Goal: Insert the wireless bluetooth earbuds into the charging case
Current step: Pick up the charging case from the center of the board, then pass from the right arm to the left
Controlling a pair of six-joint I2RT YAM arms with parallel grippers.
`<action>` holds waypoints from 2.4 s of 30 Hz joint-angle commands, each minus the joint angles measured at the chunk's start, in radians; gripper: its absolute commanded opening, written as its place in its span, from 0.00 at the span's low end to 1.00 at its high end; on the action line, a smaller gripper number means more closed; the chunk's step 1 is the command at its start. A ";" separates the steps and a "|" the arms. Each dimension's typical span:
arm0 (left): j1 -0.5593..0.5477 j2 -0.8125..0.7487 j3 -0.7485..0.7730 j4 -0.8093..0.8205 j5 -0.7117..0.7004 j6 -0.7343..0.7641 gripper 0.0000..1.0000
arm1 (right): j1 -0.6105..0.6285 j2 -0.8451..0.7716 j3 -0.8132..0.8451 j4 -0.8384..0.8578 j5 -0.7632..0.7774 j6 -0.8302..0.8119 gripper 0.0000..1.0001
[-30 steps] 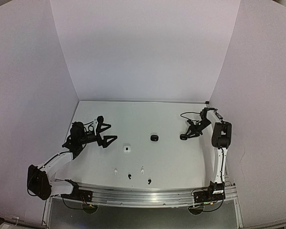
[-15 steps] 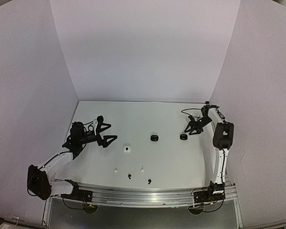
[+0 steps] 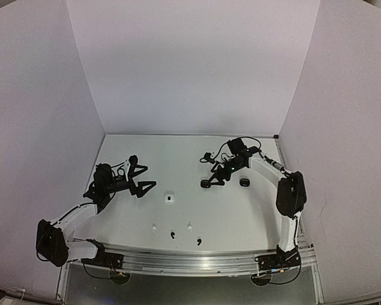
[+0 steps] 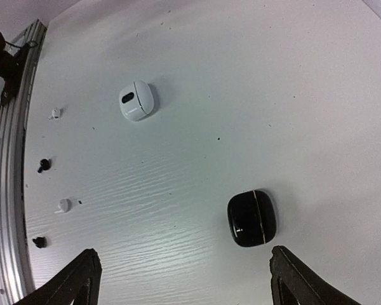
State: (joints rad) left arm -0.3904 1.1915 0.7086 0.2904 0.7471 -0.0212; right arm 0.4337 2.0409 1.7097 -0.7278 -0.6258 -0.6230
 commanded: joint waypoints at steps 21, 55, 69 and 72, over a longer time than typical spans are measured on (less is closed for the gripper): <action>0.004 -0.050 -0.032 0.061 -0.008 0.020 0.99 | 0.031 0.350 0.167 0.073 0.146 -0.299 0.74; 0.004 -0.085 0.036 0.102 -0.025 -0.178 0.76 | 0.379 -0.153 -0.023 0.834 0.493 -0.322 0.14; 0.003 -0.075 0.050 0.302 -0.005 -0.259 0.53 | 0.541 -0.130 0.020 0.961 0.625 -0.496 0.11; 0.004 -0.071 0.055 0.327 -0.001 -0.254 0.51 | 0.554 -0.126 0.021 0.968 0.657 -0.495 0.10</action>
State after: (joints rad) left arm -0.3904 1.1248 0.7098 0.5230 0.7312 -0.2668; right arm 0.9691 1.8980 1.7050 0.1846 -0.0301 -1.0850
